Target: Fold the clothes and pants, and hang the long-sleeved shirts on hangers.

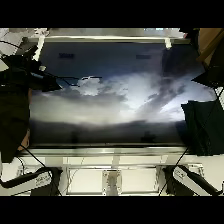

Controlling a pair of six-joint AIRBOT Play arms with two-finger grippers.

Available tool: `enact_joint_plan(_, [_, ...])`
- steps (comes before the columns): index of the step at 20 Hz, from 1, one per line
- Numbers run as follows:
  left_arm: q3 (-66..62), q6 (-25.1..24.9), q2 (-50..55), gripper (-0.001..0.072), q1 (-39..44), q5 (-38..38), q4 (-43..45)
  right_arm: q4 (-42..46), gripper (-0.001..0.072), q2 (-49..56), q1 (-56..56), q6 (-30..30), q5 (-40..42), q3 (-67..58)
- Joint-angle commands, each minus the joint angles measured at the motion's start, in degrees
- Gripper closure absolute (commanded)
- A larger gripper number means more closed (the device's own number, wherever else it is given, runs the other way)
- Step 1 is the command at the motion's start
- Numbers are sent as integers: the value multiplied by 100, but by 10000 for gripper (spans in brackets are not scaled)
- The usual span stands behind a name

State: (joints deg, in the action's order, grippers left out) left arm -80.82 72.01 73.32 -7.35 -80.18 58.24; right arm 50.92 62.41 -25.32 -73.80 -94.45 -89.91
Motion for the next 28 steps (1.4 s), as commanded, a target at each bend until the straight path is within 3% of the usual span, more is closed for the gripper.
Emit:
enact_joint_plan(1, [2, 0, 2, 690, -7, 0, 0, -2, 687, -4, 4, -2, 0, -7])
enact_joint_plan(15, [2, 0, 166, 690, -7, 15, 0, 0, 687, -4, 4, 2, 13, -7])
enact_joint_plan(24, [2, -4, 560, 679, -22, 214, 39, 7, 686, -4, 7, -4, 1283, -7])
enact_joint_plan(25, [2, -2, 599, 641, -79, 306, 234, 9, 685, -4, 7, -4, 1331, -7])
enact_joint_plan(26, [2, -7, 605, 390, -151, 398, 597, 9, 630, -4, 7, -4, 1327, -7])
enact_joint_plan(27, [-4, -2, 590, 123, -234, 566, 1156, 9, 388, -4, 7, -4, 1327, -7])
enact_joint_plan(28, [-55, 0, 588, 26, -337, 673, 1923, 9, 75, -4, 7, -4, 1325, -7])
